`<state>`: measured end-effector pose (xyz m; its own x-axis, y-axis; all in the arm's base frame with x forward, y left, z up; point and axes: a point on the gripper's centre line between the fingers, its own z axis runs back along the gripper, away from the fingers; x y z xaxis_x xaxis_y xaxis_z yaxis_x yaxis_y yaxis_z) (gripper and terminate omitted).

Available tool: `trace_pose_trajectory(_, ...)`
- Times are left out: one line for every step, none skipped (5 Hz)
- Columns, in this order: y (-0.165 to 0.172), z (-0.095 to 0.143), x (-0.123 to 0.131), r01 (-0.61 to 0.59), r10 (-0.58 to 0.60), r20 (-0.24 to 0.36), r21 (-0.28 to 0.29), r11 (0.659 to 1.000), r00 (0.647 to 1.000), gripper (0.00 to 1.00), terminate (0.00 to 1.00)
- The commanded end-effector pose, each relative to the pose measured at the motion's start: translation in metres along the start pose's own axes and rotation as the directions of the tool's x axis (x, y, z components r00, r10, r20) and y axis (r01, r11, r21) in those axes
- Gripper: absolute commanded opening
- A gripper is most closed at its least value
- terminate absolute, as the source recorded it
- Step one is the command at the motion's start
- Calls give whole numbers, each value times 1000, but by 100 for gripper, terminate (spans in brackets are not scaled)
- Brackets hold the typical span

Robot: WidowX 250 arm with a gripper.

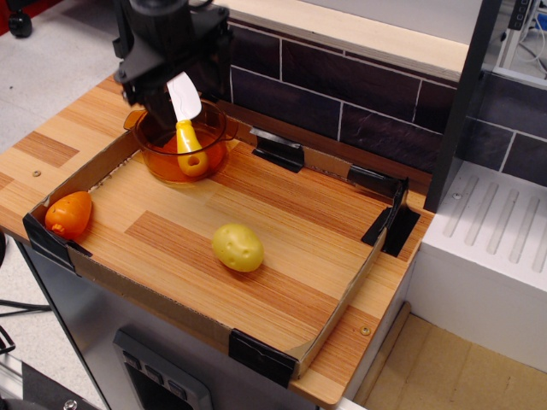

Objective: Put knife in pot

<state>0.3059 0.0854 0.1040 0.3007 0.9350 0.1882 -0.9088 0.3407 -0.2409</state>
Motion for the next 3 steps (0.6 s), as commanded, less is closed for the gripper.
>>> trace_pose_trajectory(2, 45, -1, 67, -69, -34, -60, 996, 997, 100, 0)
trace_pose_trajectory(2, 45, -1, 67, -69, -34, -60, 996, 997, 100, 0)
trace_pose_trajectory(2, 45, -1, 67, -69, -34, -60, 996, 997, 100, 100)
